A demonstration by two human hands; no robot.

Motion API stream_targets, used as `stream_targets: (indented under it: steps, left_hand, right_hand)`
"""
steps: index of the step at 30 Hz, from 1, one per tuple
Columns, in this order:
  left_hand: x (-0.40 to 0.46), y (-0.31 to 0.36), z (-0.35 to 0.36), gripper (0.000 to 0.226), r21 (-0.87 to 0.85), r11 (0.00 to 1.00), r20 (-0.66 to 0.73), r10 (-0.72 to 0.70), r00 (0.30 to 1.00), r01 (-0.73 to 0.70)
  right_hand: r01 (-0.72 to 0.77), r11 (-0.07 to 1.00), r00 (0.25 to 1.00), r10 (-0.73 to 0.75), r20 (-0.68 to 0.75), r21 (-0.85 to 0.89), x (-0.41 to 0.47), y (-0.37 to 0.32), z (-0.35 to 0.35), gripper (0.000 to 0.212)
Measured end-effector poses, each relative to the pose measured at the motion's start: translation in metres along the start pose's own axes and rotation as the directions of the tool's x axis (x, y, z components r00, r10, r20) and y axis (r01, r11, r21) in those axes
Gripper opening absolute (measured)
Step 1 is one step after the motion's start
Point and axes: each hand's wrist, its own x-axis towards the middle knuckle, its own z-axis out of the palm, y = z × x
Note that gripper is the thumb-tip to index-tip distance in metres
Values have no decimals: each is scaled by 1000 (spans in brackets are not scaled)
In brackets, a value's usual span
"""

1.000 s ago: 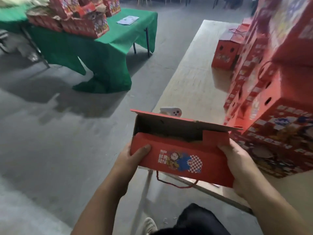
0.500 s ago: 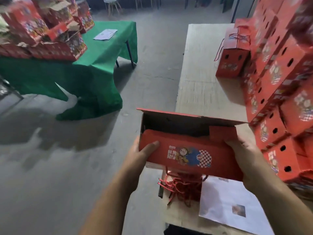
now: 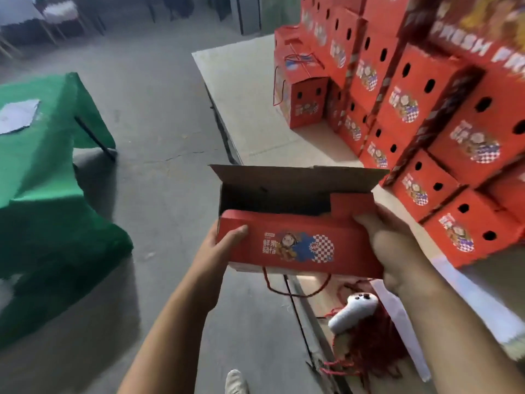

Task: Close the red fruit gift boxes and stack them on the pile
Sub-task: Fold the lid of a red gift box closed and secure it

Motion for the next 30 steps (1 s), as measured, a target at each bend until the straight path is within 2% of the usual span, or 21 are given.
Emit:
stream_targets:
  steps: [3, 6, 13, 19, 23, 25, 27, 29, 30]
  left_hand:
    - [27, 21, -27, 65, 19, 1000, 80, 15, 997, -17]
    - [51, 40, -38, 61, 48, 998, 156, 38, 987, -46]
    - [141, 66, -6, 49, 148, 988, 329, -1, 944, -51]
    - [228, 95, 30, 65, 171, 985, 351, -37, 936, -25]
    - [297, 116, 42, 61, 212, 976, 389, -37, 921, -51]
    - [335, 123, 46, 65, 241, 969, 408, -57, 911, -47]
    - [377, 132, 50, 62, 260, 963, 472, -66, 879, -68]
    - [420, 140, 55, 54, 279, 956, 571, -90, 816, -89]
    - [441, 144, 56, 53, 289, 952, 620, -103, 778, -104]
  right_hand:
    - [-1, 999, 996, 5, -88, 46, 0, -1, 26, 32]
    - [-6, 996, 983, 21, -185, 84, 2, 4, 39, 22]
    - [-54, 977, 924, 127, -360, 207, 42, 12, 31, 16]
    - [-49, 952, 889, 180, -421, 304, 109, -13, 31, 10]
    - [-69, 940, 868, 222, -444, 334, 153, -27, 50, 23]
    - [-60, 933, 845, 237, -480, 355, 172, -24, 62, 19]
    - [-46, 927, 824, 246, -510, 372, 188, -21, 77, 11]
    - [-21, 922, 817, 240, -525, 388, 205, -22, 94, 19]
    - [-20, 922, 800, 246, -547, 387, 213, -22, 104, 16]
